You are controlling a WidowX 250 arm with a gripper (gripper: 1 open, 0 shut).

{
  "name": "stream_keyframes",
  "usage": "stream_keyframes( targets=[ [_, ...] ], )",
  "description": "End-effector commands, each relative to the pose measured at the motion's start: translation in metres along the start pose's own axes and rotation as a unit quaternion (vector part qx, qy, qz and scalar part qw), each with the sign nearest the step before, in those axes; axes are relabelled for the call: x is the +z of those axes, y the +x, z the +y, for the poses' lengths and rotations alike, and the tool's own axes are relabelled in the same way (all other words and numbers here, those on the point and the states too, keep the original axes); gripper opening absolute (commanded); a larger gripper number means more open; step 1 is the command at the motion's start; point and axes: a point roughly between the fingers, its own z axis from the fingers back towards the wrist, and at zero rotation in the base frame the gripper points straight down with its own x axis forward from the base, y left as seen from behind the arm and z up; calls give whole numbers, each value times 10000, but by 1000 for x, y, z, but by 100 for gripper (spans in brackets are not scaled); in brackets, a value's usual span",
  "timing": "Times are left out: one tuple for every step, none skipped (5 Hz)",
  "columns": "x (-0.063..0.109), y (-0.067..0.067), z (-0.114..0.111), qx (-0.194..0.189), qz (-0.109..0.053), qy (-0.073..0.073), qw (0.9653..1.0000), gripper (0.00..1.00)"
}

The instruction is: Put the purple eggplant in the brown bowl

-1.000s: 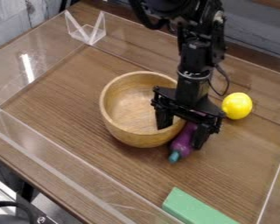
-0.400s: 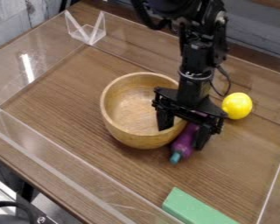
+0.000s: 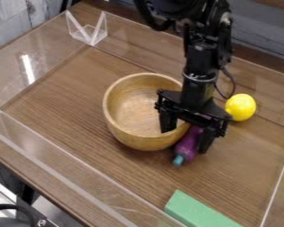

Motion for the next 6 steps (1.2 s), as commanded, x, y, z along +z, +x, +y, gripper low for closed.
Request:
stream_keyframes(
  targets=[
    [-19, -13, -15, -136, 386, 13, 9992, 100],
    [-20, -13, -16, -121, 402, 20, 9991, 100],
    [-20, -14, -17, -105, 415, 27, 9991, 100],
    [-20, -14, -17, -90, 429, 34, 9990, 100],
    [-20, -15, -18, -74, 442, 41, 9990, 100],
    [-20, -15, -19, -57, 453, 46, 9989, 100]
  ],
)
